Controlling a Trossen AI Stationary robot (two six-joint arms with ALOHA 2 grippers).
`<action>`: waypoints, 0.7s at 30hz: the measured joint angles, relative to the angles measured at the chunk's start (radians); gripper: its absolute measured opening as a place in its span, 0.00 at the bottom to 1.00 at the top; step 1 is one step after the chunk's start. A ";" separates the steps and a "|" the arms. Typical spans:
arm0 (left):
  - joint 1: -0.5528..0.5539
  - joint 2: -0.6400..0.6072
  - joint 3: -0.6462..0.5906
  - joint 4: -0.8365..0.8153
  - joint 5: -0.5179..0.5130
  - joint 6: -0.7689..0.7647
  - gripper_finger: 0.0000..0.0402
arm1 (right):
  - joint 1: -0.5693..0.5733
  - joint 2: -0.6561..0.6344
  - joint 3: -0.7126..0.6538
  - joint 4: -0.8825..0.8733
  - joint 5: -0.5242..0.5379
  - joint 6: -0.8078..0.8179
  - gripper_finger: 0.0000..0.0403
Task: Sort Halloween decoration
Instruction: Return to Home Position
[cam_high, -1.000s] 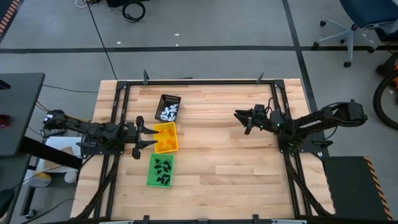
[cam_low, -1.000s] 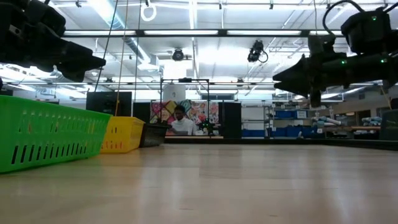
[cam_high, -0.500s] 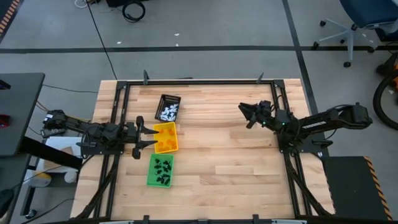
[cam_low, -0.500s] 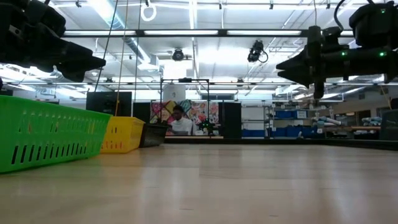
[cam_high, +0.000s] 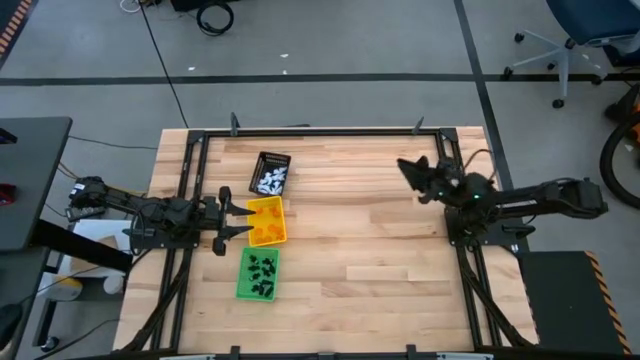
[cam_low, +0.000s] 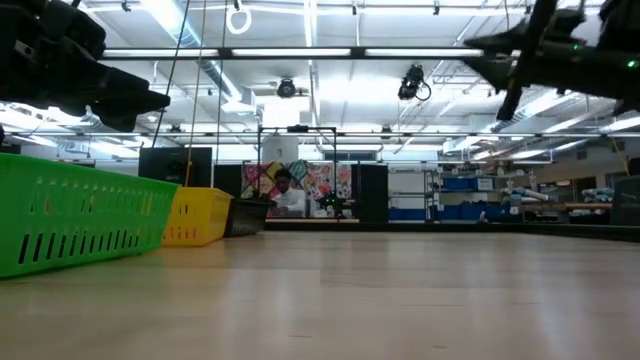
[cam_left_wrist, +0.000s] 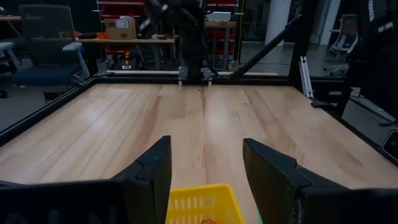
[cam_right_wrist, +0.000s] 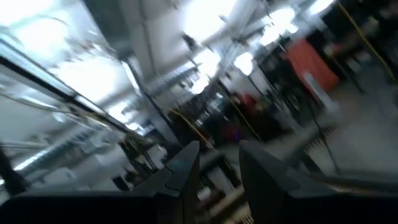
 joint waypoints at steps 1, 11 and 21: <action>0.000 0.000 0.000 0.000 0.000 0.000 0.43 | -0.002 -0.035 0.000 0.000 -0.011 -0.017 0.29; 0.000 0.000 0.000 0.000 0.000 0.000 0.43 | -0.047 -0.370 0.000 -0.354 -0.035 -0.002 0.29; 0.000 0.000 0.000 0.000 0.000 -0.001 0.43 | -0.046 -0.371 0.000 -0.652 0.011 0.015 0.29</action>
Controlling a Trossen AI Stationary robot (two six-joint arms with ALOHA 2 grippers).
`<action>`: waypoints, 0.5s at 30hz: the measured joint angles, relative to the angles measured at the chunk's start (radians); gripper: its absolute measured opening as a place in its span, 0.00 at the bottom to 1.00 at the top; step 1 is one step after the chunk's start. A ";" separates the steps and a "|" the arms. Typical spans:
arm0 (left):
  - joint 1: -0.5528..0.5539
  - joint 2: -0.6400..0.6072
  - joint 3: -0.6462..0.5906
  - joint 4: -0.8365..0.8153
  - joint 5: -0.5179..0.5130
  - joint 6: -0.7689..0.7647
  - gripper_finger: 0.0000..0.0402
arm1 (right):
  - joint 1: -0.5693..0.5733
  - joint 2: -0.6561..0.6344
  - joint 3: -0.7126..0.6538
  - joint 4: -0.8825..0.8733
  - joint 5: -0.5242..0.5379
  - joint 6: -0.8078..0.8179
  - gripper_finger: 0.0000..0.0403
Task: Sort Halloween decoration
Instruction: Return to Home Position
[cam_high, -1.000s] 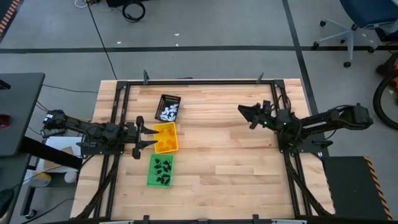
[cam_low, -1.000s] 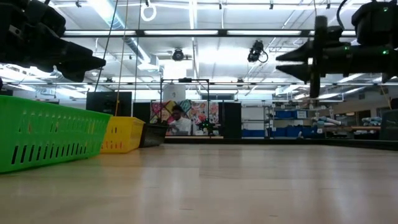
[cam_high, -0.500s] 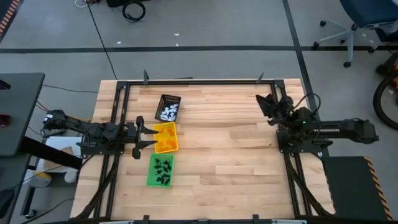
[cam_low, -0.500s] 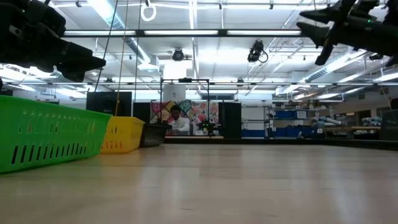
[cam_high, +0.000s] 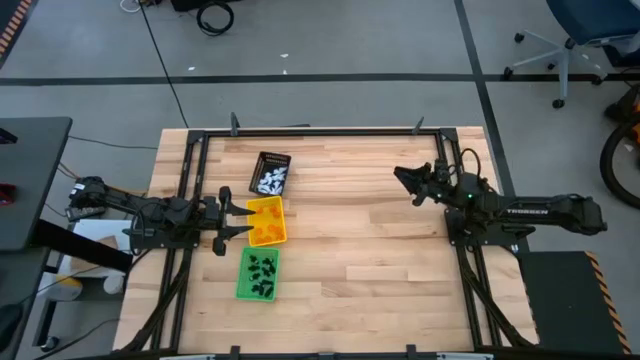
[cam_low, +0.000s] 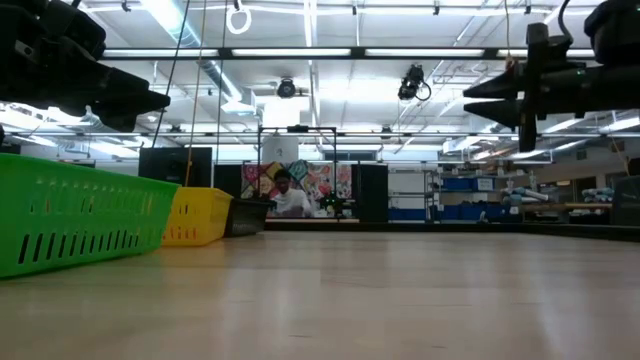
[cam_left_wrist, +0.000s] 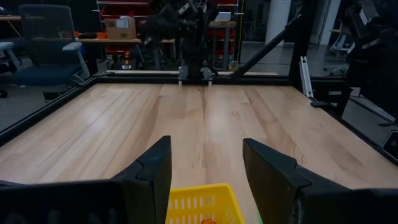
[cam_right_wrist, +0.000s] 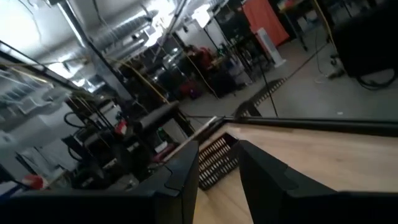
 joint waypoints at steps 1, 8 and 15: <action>0.000 0.000 0.000 0.000 0.000 0.000 0.43 | 0.000 0.005 0.000 0.000 0.000 0.000 0.29; 0.000 0.000 0.000 0.000 0.000 0.000 0.43 | 0.000 0.018 0.000 0.000 0.000 0.000 0.29; 0.000 0.000 0.000 0.000 0.000 0.000 0.43 | 0.000 0.018 0.000 0.000 0.000 0.000 0.29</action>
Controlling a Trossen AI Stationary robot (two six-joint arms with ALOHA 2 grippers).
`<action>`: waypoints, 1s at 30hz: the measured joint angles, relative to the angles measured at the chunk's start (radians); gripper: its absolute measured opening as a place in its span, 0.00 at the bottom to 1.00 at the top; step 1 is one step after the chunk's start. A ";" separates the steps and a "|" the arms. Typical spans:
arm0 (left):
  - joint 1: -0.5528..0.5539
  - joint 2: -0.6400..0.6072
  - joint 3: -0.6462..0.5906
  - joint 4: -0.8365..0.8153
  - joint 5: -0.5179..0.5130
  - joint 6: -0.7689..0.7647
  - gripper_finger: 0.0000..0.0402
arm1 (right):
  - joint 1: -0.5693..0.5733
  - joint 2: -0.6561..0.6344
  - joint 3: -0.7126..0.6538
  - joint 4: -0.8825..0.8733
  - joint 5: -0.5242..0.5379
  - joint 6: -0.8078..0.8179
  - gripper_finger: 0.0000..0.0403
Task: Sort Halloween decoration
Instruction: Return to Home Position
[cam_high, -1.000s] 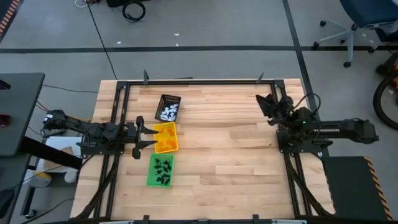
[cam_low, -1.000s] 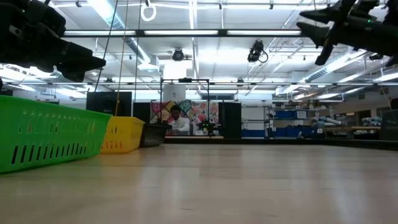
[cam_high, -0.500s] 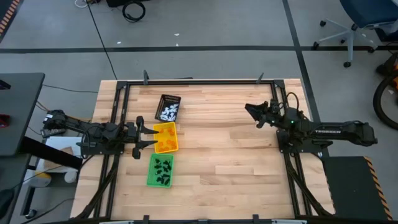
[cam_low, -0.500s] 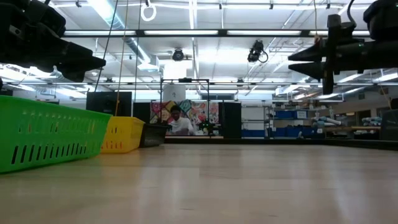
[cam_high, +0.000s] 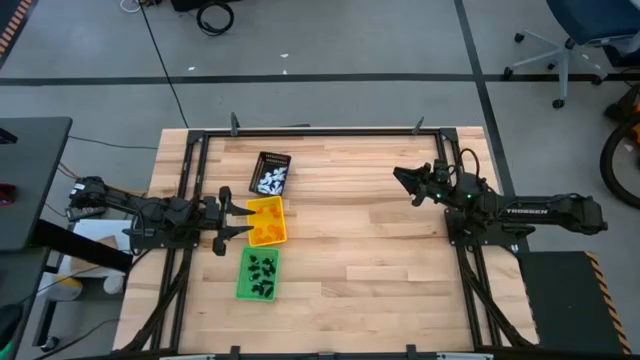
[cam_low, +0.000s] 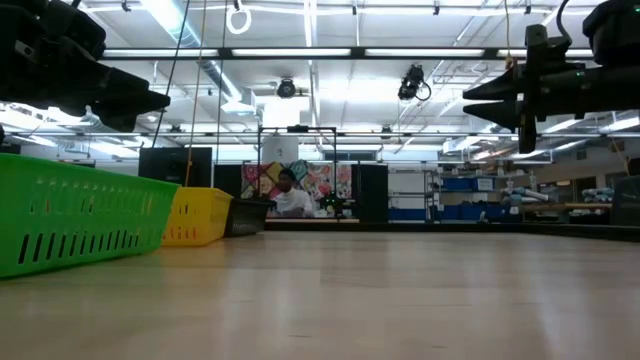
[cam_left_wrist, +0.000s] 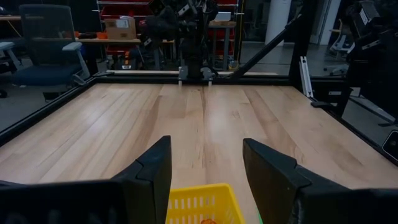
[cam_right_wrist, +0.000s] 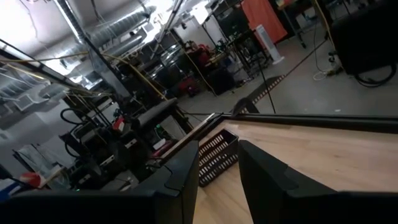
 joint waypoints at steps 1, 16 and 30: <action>0.000 0.000 0.000 0.000 0.000 0.000 0.43 | 0.000 0.000 0.000 0.000 0.000 0.000 0.29; 0.052 -0.002 0.000 0.000 0.003 -0.009 0.43 | 0.000 0.000 0.000 0.000 0.000 0.000 0.29; 0.136 -0.003 -0.001 -0.072 0.011 -0.082 0.43 | 0.000 0.000 0.000 0.000 0.000 0.000 0.29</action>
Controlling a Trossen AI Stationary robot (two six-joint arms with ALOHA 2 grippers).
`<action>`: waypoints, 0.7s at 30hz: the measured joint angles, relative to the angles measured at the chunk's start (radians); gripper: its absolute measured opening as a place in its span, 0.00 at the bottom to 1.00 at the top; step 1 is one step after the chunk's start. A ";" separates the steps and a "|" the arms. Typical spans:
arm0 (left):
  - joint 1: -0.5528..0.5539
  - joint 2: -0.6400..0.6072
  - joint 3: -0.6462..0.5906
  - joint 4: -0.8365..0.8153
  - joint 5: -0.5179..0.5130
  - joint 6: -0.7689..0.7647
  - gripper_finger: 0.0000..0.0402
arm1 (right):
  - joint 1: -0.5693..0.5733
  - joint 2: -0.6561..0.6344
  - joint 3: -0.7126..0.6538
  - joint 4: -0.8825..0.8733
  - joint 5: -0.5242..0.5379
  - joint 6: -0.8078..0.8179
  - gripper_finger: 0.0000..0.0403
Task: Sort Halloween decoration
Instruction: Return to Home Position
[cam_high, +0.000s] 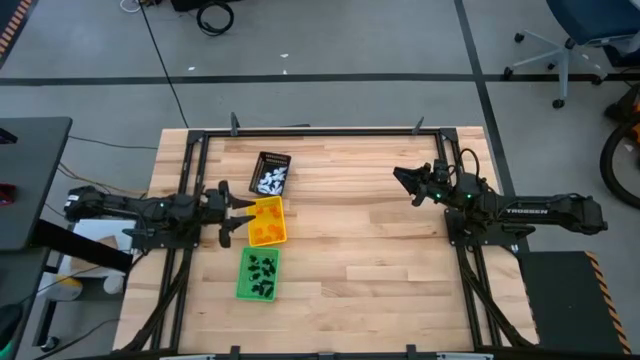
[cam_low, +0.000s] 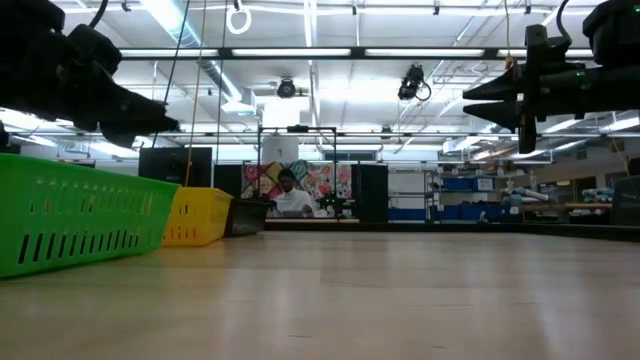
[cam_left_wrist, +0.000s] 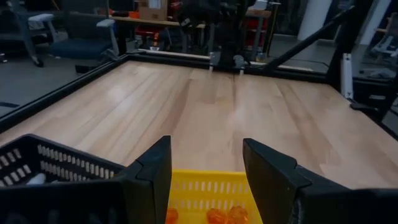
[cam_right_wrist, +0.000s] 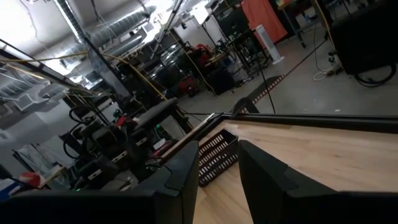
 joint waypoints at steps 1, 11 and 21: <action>0.009 0.000 0.000 0.000 0.000 0.000 0.43 | 0.000 0.000 0.000 0.000 0.000 0.000 0.29; -0.016 -0.060 0.000 -0.001 0.001 0.012 0.43 | 0.000 0.000 0.000 0.000 0.000 0.000 0.29; -0.038 -0.089 0.000 0.001 0.004 0.034 0.43 | 0.000 0.000 0.000 0.000 0.000 0.000 0.29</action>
